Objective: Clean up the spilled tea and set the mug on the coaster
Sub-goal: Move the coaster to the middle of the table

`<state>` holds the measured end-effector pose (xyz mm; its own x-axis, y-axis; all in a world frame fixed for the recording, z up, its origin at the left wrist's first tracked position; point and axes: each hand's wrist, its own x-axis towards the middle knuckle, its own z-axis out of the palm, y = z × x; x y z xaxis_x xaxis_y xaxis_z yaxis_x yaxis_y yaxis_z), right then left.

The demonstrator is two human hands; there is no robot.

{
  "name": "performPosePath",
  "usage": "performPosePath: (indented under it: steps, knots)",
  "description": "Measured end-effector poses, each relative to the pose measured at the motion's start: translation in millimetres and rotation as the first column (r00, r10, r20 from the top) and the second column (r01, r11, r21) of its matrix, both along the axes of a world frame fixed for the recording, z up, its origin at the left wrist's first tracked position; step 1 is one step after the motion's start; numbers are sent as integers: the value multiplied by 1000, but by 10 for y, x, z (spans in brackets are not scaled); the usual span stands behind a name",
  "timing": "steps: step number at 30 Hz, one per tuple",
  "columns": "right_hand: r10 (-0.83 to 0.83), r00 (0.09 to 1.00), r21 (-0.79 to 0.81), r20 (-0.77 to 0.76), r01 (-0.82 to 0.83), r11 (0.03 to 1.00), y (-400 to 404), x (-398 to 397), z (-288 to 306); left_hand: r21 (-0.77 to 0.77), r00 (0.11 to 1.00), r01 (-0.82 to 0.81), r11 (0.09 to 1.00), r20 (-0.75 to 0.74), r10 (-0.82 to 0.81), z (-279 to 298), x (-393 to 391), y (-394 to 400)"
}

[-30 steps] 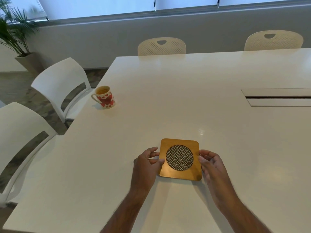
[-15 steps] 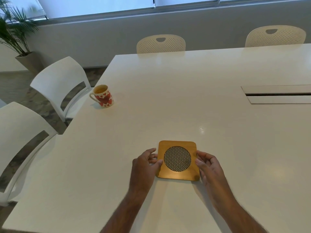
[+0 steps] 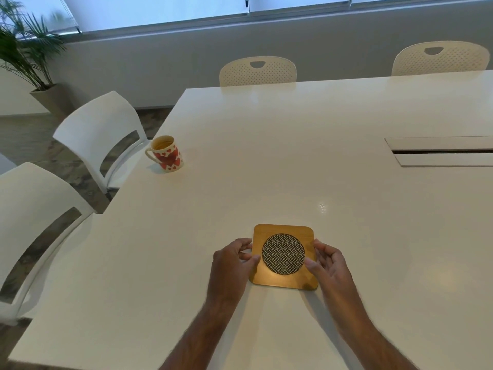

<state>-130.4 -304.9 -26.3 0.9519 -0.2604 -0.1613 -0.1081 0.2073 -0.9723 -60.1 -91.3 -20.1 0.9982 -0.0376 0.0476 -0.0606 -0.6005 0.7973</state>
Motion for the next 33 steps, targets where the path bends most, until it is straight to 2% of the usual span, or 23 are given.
performPosePath:
  steps: [6, 12, 20, 33]
  knots:
    - [21, 998, -51, 54, -19, 999, -5, 35, 53, 47, 999, -30, 998, 24, 29, 22, 5, 10]
    - [71, 994, -107, 86, -61, 992, 3, 110, 77, 86, 989, -96, 992, 118, 86, 71, 30, 45]
    - [108, 989, -164, 97, -91, 982, 184, 439, 111, 41, 971, -157, 987, 189, 146, 82, 239, 393]
    - [228, 974, -353, 12, -209, 912, 992, 1392, 144, -82, 976, -143, 986, 155, 154, 151, 1136, 1364]
